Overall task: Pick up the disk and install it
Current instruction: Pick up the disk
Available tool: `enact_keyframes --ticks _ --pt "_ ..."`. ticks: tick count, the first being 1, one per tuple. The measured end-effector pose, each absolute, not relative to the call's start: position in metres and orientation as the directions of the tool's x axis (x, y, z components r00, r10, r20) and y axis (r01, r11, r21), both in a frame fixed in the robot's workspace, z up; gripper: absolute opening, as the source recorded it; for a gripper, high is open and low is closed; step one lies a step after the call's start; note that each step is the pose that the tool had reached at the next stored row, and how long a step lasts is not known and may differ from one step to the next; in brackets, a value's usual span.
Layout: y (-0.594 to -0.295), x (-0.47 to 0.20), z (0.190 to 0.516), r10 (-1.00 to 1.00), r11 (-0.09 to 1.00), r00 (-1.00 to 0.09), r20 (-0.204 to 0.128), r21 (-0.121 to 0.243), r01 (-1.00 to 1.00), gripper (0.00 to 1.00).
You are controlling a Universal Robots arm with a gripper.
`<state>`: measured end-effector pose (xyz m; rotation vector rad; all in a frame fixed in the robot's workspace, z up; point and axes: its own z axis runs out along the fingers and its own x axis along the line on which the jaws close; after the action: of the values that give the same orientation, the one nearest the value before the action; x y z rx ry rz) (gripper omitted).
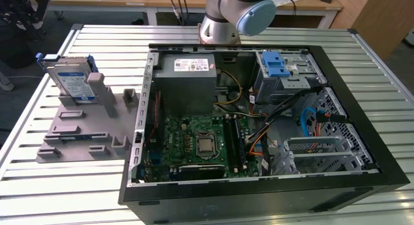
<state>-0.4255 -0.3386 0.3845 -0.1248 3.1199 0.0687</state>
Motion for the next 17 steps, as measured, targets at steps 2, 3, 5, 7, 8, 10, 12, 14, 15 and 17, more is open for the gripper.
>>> enact_keyframes --ticks 2,3,5,7,8,10,12,14,15,17 --pt "-0.3386 -0.4257 0.3844 -0.105 0.994 -0.994 -0.020 0.041 -0.106 0.11" --pt "-0.3386 -0.4258 0.3844 -0.118 0.992 -0.993 -0.020 0.040 -0.118 0.11" --pt "-0.3385 -0.4259 0.3844 -0.141 0.989 -0.990 -0.020 0.036 -0.142 0.11" --pt "-0.3385 -0.4260 0.3844 -0.163 0.986 -0.986 -0.019 0.033 -0.164 0.11" --pt "-0.3385 -0.4260 0.3844 -0.174 0.984 -0.985 -0.019 0.031 -0.175 0.11" --pt "-0.3386 -0.4262 0.3845 -0.196 0.980 -0.980 -0.018 0.028 -0.197 0.11" --pt "-0.3386 -0.4263 0.3845 -0.221 0.975 -0.975 -0.018 0.028 -0.221 0.11" --pt "-0.3385 -0.4264 0.3845 -0.251 0.968 -0.968 -0.018 0.028 -0.251 0.11" --pt "-0.3385 -0.4265 0.3845 -0.267 0.963 -0.963 -0.018 0.028 -0.268 0.11" --pt "-0.3385 -0.4267 0.3844 -0.297 0.954 -0.955 -0.018 0.028 -0.297 0.11"
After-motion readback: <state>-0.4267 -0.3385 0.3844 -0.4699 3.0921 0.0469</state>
